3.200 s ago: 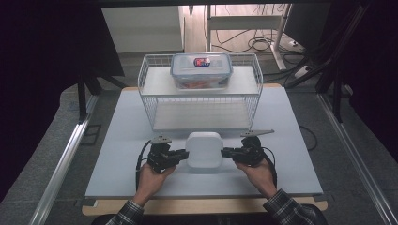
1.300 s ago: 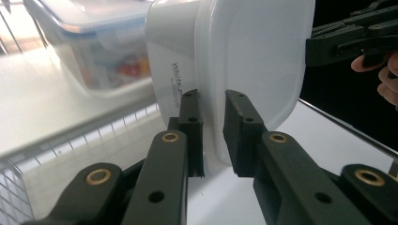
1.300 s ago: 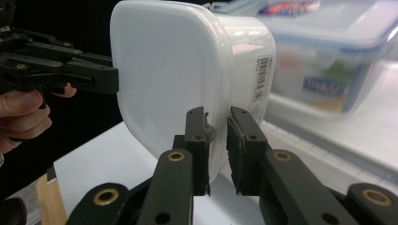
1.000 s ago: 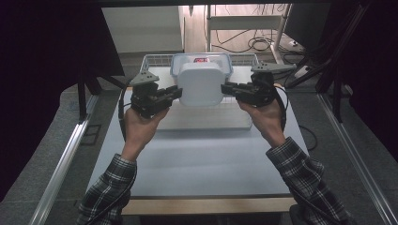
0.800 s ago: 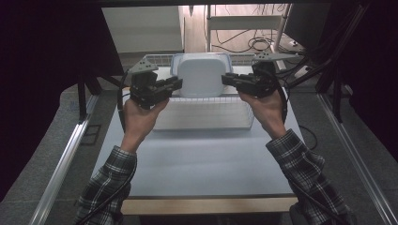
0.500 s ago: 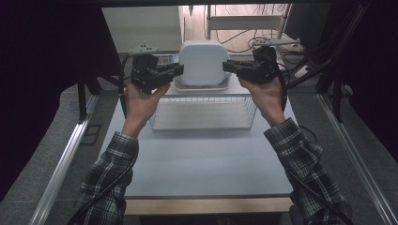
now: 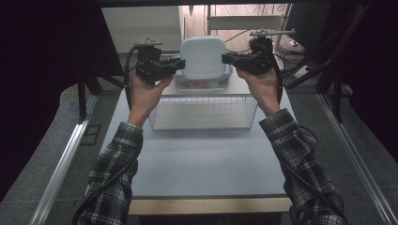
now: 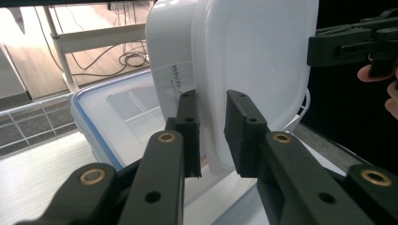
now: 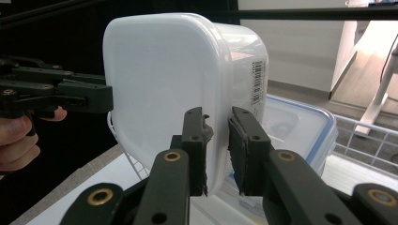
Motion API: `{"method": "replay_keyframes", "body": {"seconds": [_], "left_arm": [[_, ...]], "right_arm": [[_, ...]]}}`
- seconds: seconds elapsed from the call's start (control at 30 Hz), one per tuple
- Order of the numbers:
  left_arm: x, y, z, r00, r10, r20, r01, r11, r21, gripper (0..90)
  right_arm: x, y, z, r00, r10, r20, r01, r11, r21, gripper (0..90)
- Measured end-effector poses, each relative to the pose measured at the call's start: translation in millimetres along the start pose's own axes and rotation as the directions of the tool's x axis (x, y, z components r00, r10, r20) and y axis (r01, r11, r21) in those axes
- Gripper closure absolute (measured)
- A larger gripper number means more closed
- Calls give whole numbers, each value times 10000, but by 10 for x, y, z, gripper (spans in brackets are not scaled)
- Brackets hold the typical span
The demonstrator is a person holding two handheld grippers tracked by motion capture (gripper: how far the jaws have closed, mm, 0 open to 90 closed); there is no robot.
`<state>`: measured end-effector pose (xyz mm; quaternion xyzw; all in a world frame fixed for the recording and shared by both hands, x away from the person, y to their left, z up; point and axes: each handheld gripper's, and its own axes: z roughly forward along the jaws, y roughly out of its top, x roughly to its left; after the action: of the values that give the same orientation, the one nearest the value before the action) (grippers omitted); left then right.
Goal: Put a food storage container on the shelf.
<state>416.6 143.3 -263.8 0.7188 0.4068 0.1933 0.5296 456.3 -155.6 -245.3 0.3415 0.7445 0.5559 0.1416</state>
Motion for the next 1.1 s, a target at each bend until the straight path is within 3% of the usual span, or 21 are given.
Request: {"method": "replay_keyframes", "body": {"seconds": [0.23,0.53,0.77,1.1], "left_arm": [[33,35,29,9998,-137,113,140,9997,-202,717],[63,61,80,9999,-133,38,134,9997,-215,672],[114,91,131,9994,-347,12,347,9992,-200,623],[159,145,187,9984,-343,-454,332,9991,-246,518]], "right_arm": [[-37,15,41,9998,155,-154,-155,9999,13,710],[-25,26,107,9999,-29,163,27,9999,105,661],[-16,30,175,9993,-148,352,139,9996,240,637],[-40,50,204,9996,66,282,-74,9997,254,609]]}}
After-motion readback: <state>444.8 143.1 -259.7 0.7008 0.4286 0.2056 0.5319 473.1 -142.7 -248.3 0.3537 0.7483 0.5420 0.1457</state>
